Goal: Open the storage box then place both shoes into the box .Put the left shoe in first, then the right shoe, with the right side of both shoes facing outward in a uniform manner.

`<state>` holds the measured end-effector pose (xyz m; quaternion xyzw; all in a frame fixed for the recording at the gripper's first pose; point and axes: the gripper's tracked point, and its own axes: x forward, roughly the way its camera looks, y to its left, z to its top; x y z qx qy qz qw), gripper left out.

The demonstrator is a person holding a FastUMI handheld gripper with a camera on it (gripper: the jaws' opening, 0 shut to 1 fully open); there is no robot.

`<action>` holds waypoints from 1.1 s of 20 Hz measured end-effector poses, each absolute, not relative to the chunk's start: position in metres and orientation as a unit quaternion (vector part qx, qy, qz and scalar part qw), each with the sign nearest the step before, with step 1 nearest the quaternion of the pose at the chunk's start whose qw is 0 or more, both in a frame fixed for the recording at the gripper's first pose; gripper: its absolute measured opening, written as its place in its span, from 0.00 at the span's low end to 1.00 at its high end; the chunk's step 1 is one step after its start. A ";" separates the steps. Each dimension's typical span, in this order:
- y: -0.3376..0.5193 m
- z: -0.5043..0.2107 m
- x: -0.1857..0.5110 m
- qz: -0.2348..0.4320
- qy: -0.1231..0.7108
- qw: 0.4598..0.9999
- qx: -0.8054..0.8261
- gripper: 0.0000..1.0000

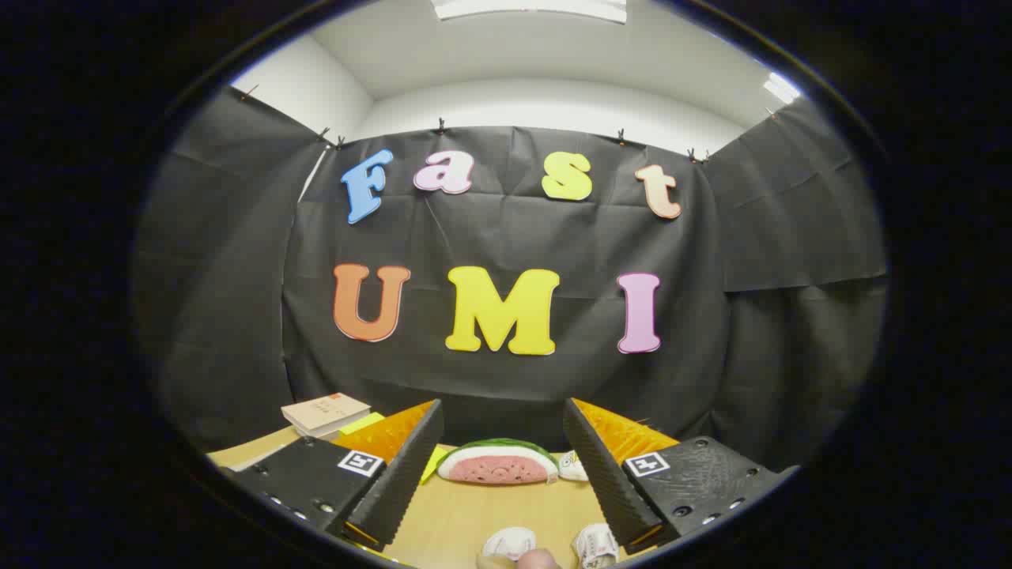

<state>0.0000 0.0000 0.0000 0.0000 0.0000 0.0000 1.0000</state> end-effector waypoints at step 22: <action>0.000 -0.003 -0.001 -0.008 0.010 1.000 0.018 0.95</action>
